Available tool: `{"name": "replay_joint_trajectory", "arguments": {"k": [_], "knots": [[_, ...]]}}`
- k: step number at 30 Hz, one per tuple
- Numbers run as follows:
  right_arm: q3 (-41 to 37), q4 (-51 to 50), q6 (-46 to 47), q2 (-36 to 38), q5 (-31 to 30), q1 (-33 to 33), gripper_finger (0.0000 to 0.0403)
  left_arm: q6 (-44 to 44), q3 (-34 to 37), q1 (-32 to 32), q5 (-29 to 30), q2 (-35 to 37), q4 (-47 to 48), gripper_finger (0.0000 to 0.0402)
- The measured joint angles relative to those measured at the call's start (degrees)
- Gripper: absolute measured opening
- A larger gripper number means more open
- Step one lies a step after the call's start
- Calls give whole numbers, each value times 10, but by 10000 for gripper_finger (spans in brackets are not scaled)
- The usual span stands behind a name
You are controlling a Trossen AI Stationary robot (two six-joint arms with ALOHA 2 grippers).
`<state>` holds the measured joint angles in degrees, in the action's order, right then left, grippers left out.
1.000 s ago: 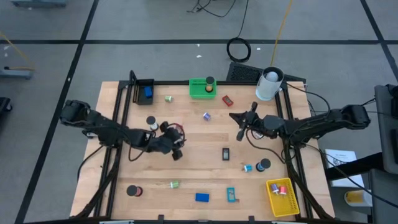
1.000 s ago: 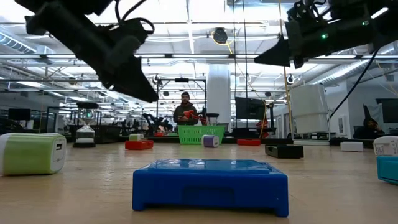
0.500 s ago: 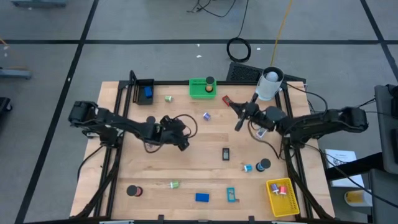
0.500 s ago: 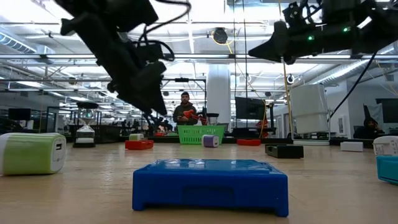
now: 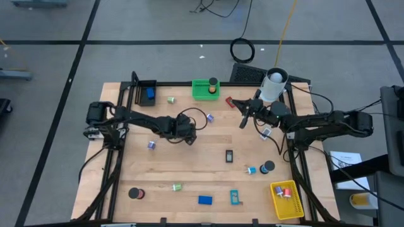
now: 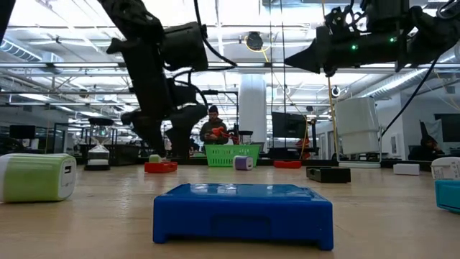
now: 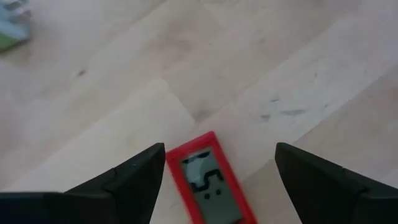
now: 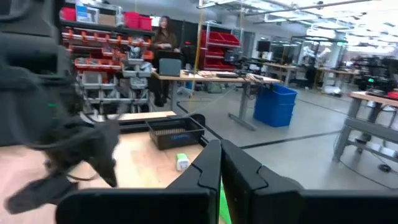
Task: Pick & Place Office items
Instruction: Put the bottom red digital clock into the black basket
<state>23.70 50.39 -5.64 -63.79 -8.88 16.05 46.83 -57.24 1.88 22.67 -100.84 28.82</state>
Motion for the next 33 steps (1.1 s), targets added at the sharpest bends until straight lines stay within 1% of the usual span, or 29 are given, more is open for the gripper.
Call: {"name": "replay_joint_trajectory", "arguments": {"k": [3,9,12,19,24,28,30,33], "knots": [[0,4,-8,0,4,0,4,0,-1,9,-18,-4,4,304],[0,4,-10,0,2,0,4,2,-1,11,-25,-3,27,311],[0,4,0,0,2,0,4,9,1,11,-43,-3,45,304],[0,4,10,0,2,0,4,4,1,3,-47,-5,66,265],[0,4,17,0,2,0,4,-14,0,-1,-48,-20,66,222],[0,3,18,0,2,0,4,-23,-1,-1,-60,-27,64,187],[0,3,18,0,2,0,4,-30,-1,-1,-60,-23,62,176],[0,2,18,0,2,0,4,-45,-2,0,-60,-21,57,171]]}}
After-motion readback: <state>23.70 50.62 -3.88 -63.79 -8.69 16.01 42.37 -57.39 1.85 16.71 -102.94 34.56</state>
